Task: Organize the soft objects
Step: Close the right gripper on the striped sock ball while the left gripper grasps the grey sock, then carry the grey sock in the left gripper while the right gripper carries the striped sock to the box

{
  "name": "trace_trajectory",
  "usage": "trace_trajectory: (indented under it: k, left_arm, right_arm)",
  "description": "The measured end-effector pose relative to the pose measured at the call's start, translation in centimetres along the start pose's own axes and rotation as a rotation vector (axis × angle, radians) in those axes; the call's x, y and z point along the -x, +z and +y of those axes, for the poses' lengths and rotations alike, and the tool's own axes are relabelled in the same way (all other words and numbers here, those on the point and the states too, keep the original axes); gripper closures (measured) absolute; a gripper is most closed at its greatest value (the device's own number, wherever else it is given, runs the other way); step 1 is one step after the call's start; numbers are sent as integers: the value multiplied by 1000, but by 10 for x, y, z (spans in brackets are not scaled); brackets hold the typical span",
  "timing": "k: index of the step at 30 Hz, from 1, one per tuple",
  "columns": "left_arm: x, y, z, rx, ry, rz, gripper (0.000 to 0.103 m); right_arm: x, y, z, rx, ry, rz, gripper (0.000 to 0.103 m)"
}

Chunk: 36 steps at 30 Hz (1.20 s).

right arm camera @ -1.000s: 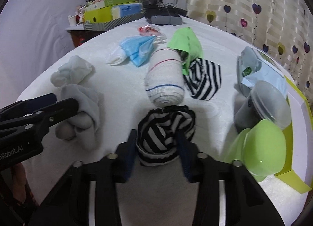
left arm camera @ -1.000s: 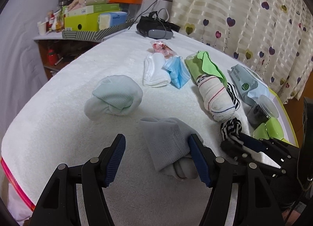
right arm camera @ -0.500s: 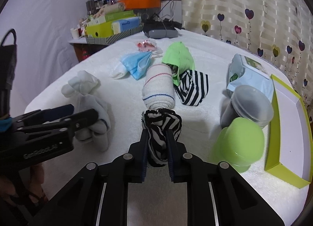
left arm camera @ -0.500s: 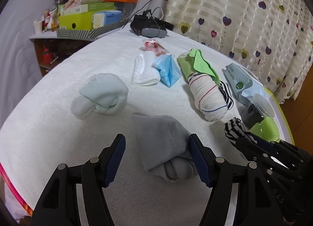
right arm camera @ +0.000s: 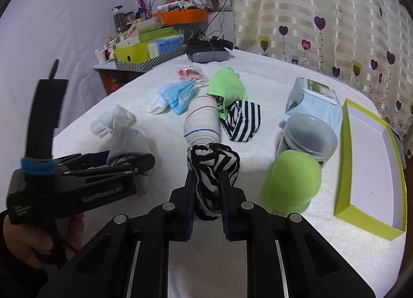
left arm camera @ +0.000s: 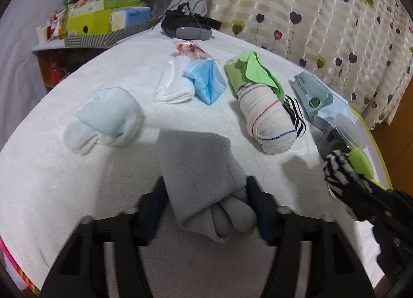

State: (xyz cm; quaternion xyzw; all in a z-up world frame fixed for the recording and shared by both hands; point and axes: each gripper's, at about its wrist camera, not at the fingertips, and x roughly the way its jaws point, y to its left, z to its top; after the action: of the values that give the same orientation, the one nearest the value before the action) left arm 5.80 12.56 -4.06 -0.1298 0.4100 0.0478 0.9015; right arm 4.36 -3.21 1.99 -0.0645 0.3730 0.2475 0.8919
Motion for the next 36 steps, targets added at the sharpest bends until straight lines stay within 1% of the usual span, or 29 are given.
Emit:
trace_trajectory:
  k: [2, 5, 12, 16, 20, 28, 32, 36]
  left_arm:
    - [4, 0, -4, -16, 20, -13, 60]
    - [11, 0, -8, -31, 31, -28, 64]
    - [36, 3, -21, -65, 54, -91, 67]
    - [49, 3, -32, -94, 50, -120, 68]
    - [59, 4, -45, -120, 36, -144, 68]
    - [75, 8, -77, -187, -17, -185, 68]
    - [79, 12, -101, -229, -55, -199, 68]
    - [80, 17, -130, -280, -113, -203, 68]
  right_arm:
    - [5, 0, -2, -1, -1, -10, 85]
    - [14, -2, -4, -7, -5, -28, 86]
    - [35, -6, -11, -18, -11, -69, 85]
    - [47, -7, -19, -34, -21, -92, 85]
    - [57, -8, -28, -52, -39, -111, 85]
    - [76, -11, -51, -90, -86, -140, 85]
    - [82, -13, -66, -118, -116, -147, 85]
    - [90, -14, -88, -154, -155, -157, 85]
